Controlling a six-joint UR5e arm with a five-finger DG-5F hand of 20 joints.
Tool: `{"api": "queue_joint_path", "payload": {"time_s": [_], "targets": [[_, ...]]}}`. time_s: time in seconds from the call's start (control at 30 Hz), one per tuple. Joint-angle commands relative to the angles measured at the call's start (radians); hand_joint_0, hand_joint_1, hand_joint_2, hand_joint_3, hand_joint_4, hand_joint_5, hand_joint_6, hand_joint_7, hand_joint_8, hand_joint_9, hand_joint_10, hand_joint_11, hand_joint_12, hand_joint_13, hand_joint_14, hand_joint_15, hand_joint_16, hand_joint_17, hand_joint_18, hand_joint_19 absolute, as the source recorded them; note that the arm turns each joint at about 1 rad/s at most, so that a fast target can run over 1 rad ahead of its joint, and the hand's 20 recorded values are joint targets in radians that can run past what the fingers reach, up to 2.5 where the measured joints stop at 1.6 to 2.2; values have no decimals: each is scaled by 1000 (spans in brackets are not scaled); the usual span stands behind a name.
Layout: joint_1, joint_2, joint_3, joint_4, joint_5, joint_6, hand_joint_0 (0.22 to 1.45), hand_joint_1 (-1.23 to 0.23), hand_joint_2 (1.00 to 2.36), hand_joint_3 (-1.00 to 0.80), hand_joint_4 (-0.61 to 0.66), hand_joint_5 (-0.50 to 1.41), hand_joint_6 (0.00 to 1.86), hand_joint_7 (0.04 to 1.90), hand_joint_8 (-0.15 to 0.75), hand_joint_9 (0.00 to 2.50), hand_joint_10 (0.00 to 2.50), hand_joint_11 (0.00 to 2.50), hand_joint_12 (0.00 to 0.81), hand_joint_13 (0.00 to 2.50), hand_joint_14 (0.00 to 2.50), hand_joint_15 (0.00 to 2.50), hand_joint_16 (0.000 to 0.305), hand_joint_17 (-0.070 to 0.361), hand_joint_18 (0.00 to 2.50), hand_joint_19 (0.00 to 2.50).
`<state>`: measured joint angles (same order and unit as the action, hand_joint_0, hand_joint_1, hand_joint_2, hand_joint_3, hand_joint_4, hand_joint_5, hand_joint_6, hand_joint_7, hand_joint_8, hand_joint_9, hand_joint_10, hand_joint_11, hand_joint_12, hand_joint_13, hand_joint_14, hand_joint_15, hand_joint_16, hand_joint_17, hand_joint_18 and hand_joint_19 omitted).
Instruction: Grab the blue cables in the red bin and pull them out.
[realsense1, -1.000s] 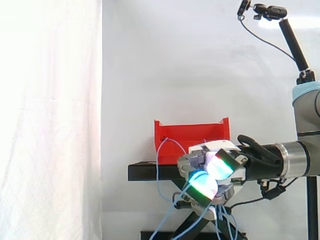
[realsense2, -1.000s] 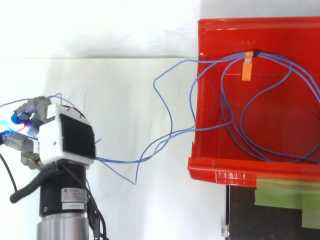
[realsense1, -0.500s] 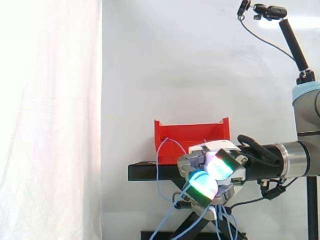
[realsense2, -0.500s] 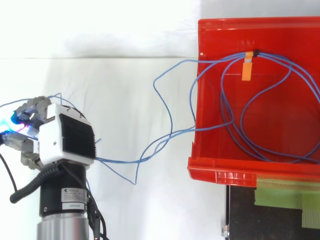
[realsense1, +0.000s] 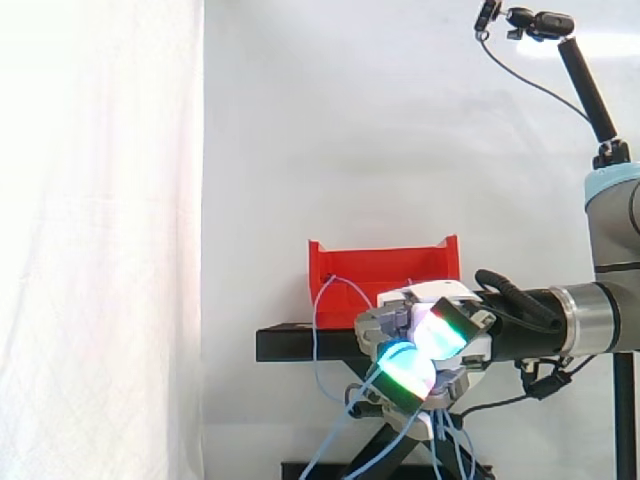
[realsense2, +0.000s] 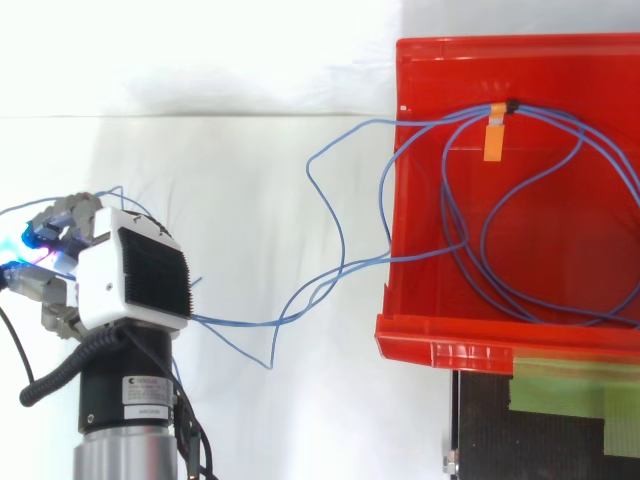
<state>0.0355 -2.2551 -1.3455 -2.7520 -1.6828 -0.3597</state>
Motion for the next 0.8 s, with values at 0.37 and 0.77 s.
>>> {"api": "queue_joint_path", "payload": {"time_s": [0.37, 0.77], "targets": [[0, -1, 0, 0, 0, 0, 971, -967, 1010, -733, -63, 549, 1464, 435, 201, 1075, 0, 1723, 279, 1223, 986, 1457, 44, 98, 953, 1049], [0, 0, 0, 0, 0, 0, 971, -967, 1010, -735, -65, 549, 1465, 431, 200, 1075, 2, 1722, 279, 1221, 992, 1453, 43, 98, 953, 1052]]}}
